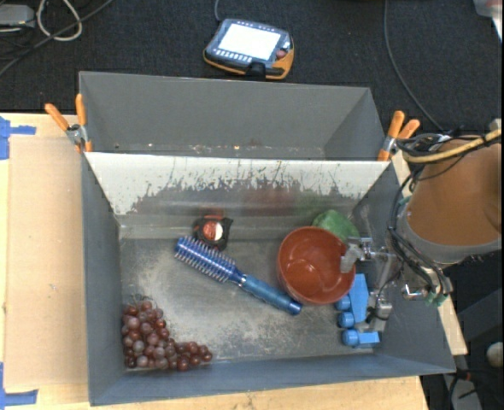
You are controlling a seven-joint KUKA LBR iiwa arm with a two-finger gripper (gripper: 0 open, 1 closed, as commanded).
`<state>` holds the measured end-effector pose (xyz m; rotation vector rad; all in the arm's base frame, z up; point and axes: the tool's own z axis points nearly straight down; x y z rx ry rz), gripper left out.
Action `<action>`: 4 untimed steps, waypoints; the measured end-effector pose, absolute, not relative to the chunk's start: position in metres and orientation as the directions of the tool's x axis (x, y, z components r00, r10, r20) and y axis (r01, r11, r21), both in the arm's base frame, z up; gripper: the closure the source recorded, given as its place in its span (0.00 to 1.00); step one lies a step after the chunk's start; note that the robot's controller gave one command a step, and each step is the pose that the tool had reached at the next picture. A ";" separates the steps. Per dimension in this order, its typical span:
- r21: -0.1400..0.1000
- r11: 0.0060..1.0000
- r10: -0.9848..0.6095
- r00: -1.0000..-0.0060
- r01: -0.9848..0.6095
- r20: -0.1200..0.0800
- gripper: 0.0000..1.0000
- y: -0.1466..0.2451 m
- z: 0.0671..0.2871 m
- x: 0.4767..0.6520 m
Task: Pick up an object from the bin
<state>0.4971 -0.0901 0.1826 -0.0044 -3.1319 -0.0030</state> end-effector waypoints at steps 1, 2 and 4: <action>0.001 1.000 -0.002 -1.000 -0.002 0.002 0.00 -0.089 0.186 0.499; 0.003 0.995 -0.098 -0.995 -0.098 0.002 0.00 -0.064 0.067 0.490; 0.002 0.995 -0.098 -0.995 -0.099 -0.002 0.00 -0.063 0.069 0.491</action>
Offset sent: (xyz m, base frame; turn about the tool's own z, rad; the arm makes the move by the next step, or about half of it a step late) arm -0.0076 0.0255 -0.1126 -0.1044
